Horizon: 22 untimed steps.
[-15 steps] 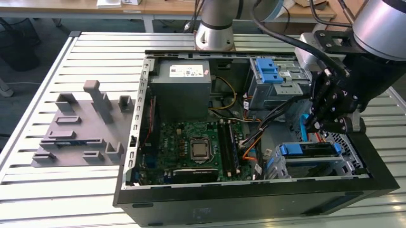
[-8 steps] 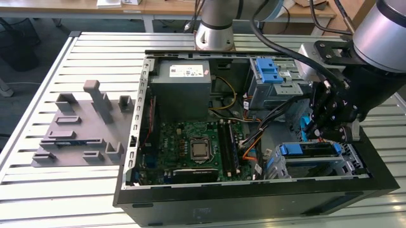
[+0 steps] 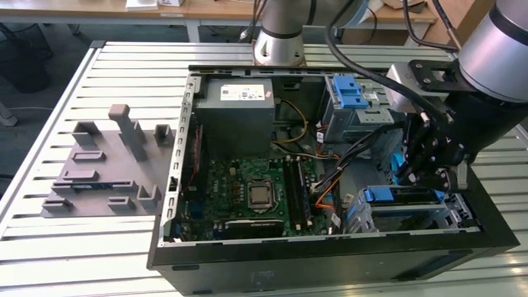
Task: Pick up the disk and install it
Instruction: 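Insert the second disk wire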
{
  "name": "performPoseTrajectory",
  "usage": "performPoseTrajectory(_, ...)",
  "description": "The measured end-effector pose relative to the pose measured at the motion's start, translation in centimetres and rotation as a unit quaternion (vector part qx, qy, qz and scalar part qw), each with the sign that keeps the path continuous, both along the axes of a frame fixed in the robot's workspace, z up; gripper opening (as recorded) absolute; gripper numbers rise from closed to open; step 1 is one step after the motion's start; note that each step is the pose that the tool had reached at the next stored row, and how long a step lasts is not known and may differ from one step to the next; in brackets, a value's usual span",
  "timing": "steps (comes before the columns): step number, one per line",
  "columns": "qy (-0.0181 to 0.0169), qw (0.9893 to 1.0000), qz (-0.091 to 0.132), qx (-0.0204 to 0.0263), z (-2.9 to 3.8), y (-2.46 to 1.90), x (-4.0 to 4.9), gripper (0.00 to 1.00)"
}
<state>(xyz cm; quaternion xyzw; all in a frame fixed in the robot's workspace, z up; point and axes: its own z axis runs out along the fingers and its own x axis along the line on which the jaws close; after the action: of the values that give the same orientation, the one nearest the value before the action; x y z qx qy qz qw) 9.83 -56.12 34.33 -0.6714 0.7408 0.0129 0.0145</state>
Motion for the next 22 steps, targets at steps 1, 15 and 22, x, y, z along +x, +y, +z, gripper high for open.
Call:
performPoseTrajectory(1,0.0,1.0,-0.001,-0.0001,-0.04,0.0,0.03,0.16)
performPoseTrajectory(15,0.0,1.0,-0.004,-0.0001,-0.79,-0.32,0.25,0.16)
performPoseTrajectory(22,0.0,1.0,-0.004,-0.0001,-0.86,-0.38,0.48,0.16)
